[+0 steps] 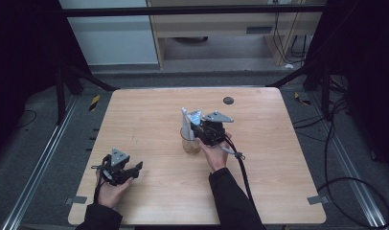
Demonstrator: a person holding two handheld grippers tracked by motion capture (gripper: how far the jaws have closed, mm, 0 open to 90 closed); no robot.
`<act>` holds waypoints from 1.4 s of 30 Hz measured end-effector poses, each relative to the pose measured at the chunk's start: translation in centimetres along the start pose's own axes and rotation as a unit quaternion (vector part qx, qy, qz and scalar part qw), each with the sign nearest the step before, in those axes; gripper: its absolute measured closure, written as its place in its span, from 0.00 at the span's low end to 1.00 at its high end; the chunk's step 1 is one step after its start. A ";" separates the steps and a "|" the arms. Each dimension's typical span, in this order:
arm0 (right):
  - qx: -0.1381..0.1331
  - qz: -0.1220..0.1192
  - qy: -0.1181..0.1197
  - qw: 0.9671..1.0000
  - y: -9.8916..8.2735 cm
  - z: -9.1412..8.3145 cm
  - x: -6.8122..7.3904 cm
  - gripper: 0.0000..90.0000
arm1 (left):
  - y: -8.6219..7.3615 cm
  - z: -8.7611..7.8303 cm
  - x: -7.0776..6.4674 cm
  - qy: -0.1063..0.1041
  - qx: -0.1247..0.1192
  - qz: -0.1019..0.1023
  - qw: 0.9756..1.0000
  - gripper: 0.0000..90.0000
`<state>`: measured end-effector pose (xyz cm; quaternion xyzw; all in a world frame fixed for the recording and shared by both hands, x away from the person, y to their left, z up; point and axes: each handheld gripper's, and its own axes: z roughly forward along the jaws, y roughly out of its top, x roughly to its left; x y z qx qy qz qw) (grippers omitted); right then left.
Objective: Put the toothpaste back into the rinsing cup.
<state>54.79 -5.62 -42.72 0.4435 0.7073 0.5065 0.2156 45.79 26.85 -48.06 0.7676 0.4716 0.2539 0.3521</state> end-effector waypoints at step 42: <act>0.080 -0.042 -0.040 0.995 -6.4 -13.5 -8.1 0.23 | 0.0 -0.2 0.2 -0.004 -0.001 -0.010 1.000 0.46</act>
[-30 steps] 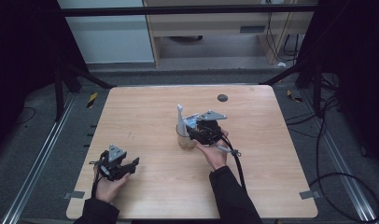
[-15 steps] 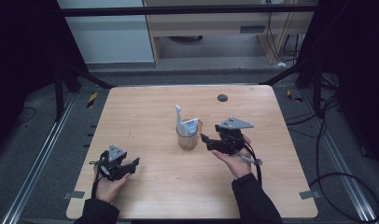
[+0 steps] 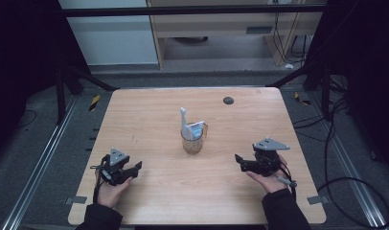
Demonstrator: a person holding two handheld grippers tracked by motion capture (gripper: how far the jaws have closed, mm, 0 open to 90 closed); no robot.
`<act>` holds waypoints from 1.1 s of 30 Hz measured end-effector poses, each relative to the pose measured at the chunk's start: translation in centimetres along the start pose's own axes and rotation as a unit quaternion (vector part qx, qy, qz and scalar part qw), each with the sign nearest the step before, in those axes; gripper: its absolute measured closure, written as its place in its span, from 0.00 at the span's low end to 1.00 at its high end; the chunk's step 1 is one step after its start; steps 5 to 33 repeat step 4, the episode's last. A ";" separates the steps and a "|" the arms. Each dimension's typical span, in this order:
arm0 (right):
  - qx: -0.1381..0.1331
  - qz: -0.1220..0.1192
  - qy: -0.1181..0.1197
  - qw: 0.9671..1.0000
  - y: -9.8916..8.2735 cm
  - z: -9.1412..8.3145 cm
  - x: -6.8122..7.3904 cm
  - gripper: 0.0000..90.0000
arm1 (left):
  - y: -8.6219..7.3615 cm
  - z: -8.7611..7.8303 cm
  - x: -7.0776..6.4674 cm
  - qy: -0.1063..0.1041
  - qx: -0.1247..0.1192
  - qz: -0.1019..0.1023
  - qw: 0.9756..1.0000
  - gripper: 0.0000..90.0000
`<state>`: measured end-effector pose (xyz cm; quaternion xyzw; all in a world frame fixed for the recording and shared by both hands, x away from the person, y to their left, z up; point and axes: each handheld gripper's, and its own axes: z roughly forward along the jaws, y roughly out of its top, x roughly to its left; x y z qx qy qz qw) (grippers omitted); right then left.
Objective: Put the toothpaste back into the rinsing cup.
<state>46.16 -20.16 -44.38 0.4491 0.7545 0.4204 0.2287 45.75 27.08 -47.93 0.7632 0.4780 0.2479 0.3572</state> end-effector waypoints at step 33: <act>0.008 0.005 -0.013 1.000 -1.3 -0.8 -1.1 0.21 | 0.0 0.0 0.0 0.001 0.001 0.000 1.000 0.46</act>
